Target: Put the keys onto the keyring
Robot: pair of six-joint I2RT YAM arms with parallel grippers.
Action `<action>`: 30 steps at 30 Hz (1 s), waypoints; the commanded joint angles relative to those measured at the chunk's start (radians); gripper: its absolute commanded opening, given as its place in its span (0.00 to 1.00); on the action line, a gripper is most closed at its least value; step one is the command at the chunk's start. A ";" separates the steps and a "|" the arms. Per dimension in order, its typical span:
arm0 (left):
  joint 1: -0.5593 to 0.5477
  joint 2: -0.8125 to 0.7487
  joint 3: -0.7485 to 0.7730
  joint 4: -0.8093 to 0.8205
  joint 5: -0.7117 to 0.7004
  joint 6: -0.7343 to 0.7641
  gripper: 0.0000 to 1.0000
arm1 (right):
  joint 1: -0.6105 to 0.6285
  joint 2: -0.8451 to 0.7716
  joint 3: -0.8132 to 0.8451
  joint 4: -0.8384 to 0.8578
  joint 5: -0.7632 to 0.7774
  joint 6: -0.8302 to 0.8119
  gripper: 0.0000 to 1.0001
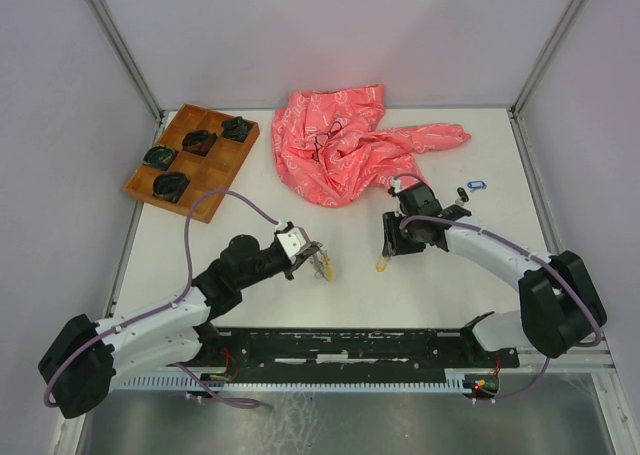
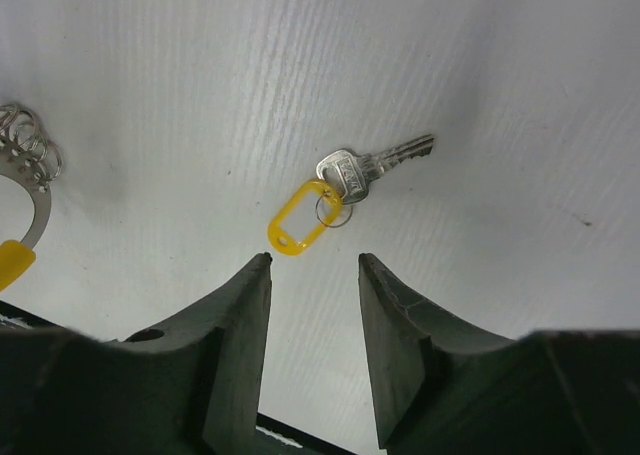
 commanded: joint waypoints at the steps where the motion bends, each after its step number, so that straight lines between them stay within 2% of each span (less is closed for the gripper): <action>1: -0.004 -0.017 0.033 0.043 -0.005 0.031 0.03 | -0.005 0.005 0.064 -0.014 -0.016 -0.150 0.48; 18: -0.003 0.018 0.049 0.025 0.009 0.038 0.03 | -0.001 0.188 0.102 0.044 -0.031 -0.188 0.42; 24: -0.003 0.014 0.047 0.023 0.011 0.038 0.03 | -0.001 0.212 0.113 0.033 -0.036 -0.183 0.32; 30: -0.003 0.010 0.051 0.019 0.016 0.038 0.03 | -0.001 0.206 0.119 0.044 -0.114 -0.141 0.15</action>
